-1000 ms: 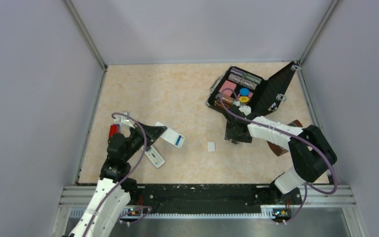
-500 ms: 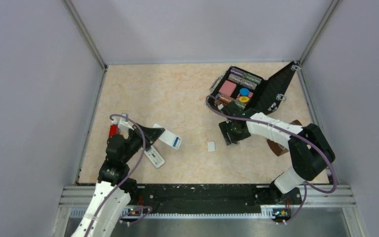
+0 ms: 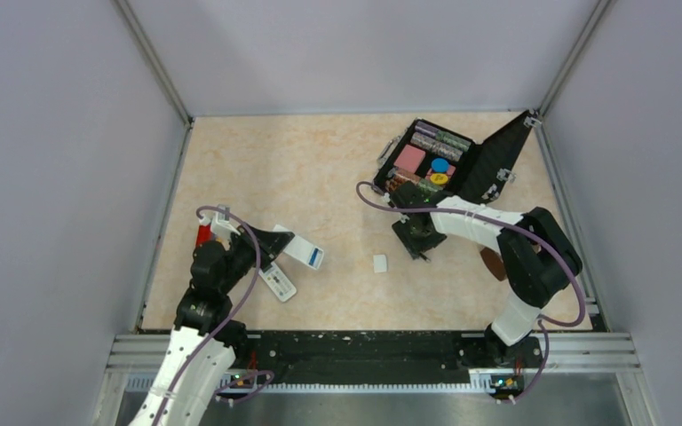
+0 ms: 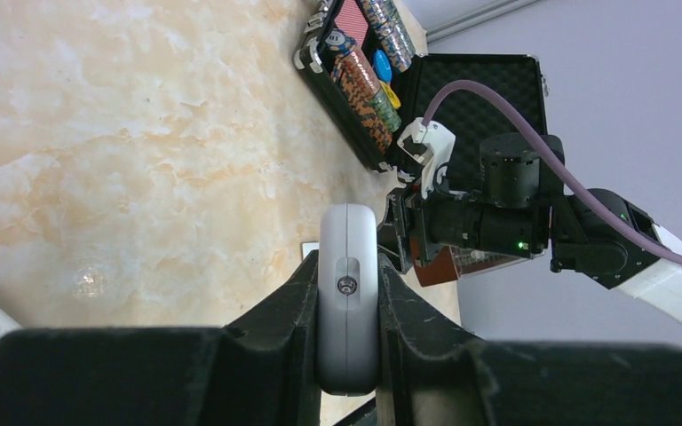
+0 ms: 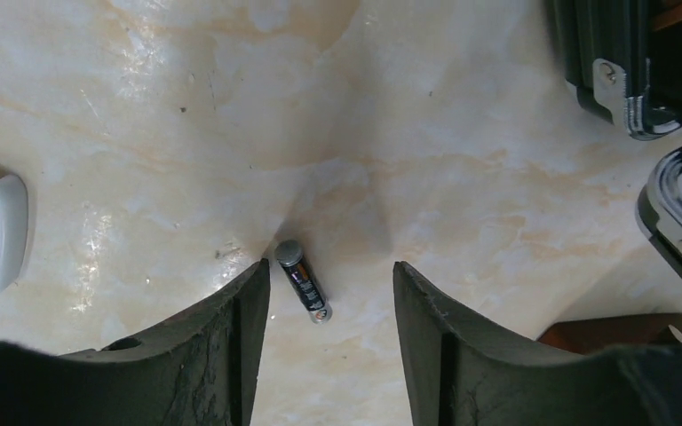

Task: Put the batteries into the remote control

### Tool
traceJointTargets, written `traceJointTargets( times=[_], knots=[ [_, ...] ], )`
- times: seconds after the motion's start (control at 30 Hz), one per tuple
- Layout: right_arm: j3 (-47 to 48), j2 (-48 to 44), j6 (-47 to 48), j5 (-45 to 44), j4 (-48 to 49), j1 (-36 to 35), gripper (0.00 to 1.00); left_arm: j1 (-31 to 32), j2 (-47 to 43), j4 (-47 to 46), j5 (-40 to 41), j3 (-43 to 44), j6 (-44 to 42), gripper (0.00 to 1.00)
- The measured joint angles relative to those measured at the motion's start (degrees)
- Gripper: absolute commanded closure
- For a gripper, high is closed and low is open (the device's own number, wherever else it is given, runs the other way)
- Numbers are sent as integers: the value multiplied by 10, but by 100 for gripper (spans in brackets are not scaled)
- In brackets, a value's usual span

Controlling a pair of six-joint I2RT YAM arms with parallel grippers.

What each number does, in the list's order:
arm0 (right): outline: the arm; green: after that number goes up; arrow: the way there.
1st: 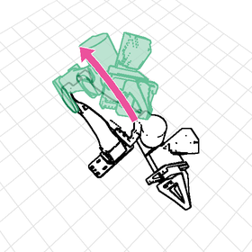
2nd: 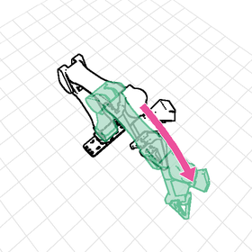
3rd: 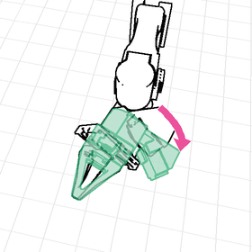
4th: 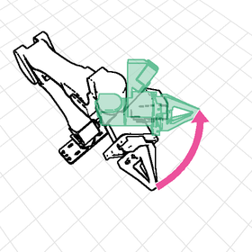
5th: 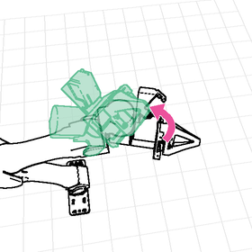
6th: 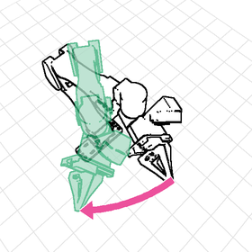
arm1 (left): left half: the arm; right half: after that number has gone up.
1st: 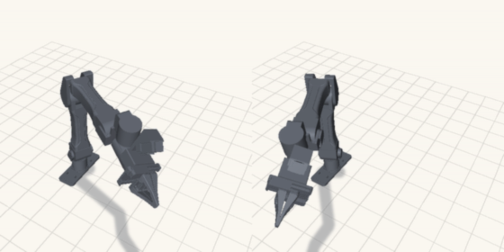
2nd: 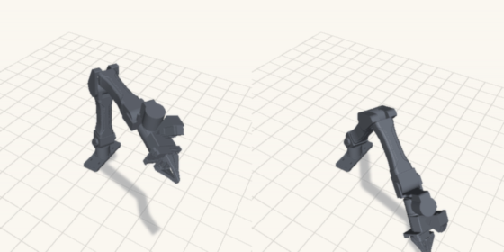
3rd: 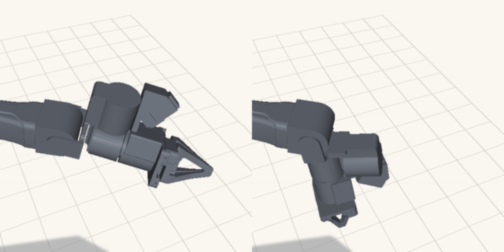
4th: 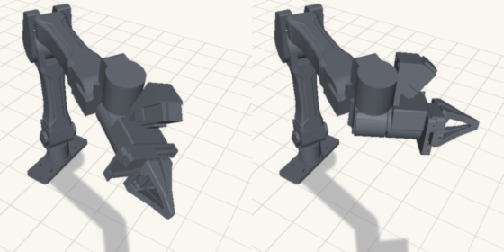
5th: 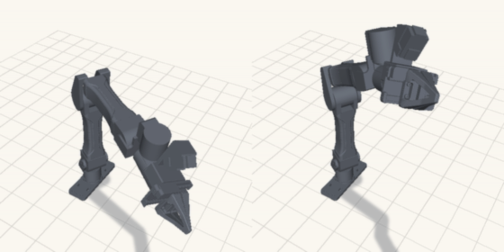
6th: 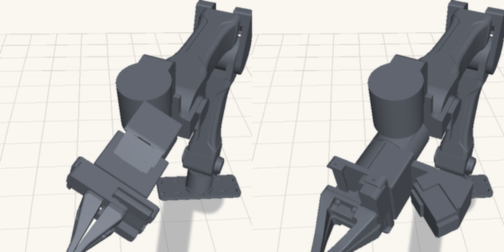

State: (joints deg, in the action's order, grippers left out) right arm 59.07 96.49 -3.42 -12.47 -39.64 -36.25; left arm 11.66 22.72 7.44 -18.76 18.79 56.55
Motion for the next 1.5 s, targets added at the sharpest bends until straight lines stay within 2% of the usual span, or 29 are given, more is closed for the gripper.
traceJointTargets(
  times=[0.2,0.5,0.6,0.7,0.83,0.9,1.03,1.1,1.2,1.33,1.4,1.5],
  knots=[
    [1,9,-2,30,2,0,64,0,8,5,3,10,-5,100],
    [1,14,-63,78,1,9,93,0,12,5,2,11,-6,100],
    [-5,10,-90,85,4,12,100,0,12,5,2,11,-6,100],
    [-12,2,-129,86,8,13,99,0,12,2,2,11,-2,100],
    [-33,-17,-189,87,24,13,74,0,12,0,2,10,5,100],
    [-49,-30,-214,89,32,13,65,0,11,-1,2,10,6,100],
    [-76,-55,-239,94,44,13,62,0,3,-2,2,6,8,100],
    [-89,-67,-243,99,49,13,63,0,-1,-1,2,4,8,100],
    [-104,-82,-247,102,58,13,71,0,-1,-1,2,2,10,100],
    [-114,-89,-250,104,62,13,90,0,-1,-2,2,-1,15,100],
    [-116,-91,-254,104,62,13,97,0,-1,-5,1,-4,19,100],
    [-118,-93,-258,106,63,13,100,0,-1,-16,-8,-12,21,100]
  ],
)
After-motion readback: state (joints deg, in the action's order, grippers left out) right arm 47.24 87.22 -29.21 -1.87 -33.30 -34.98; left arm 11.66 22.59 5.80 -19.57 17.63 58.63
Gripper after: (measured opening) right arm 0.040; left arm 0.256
